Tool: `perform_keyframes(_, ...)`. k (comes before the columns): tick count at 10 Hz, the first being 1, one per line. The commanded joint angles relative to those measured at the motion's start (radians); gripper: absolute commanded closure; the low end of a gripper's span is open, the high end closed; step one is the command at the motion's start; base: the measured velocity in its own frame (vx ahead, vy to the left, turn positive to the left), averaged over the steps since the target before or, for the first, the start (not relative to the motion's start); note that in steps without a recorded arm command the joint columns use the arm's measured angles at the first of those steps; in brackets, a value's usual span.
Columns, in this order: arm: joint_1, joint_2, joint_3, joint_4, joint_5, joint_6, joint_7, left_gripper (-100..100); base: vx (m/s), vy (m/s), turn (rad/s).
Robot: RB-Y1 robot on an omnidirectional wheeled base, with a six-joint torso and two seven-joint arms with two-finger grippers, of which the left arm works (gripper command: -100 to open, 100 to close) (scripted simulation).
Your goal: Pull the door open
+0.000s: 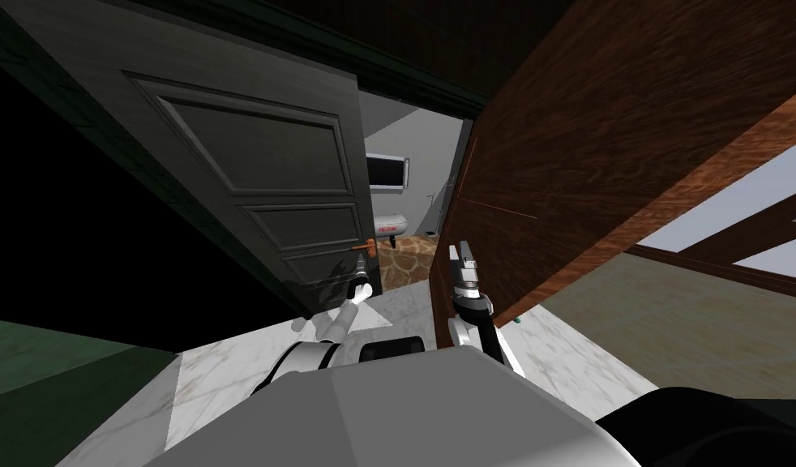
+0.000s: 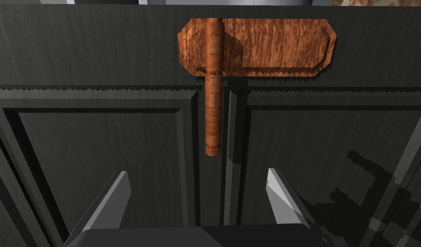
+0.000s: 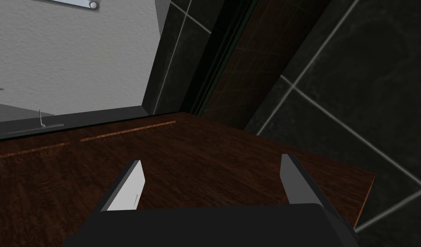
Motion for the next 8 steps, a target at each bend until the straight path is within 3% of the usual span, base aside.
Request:
perform_keyframes(1,-0.020,-0.008,0.001,0.030,0.014,-0.001,-0.014,-100,0.138,0.041,0.009)
perform_keyframes(3,-0.028,-0.008,0.002,0.040,0.016,-0.002,-0.014,-100,0.088,0.014,0.013)
perform_keyframes(6,-0.041,0.031,0.025,0.071,0.024,-0.013,-0.007,-100,-0.072,0.030,-0.311)
perform_keyframes(8,-0.051,0.058,0.044,0.093,0.030,-0.022,-0.001,-100,-0.122,-0.055,-0.270)
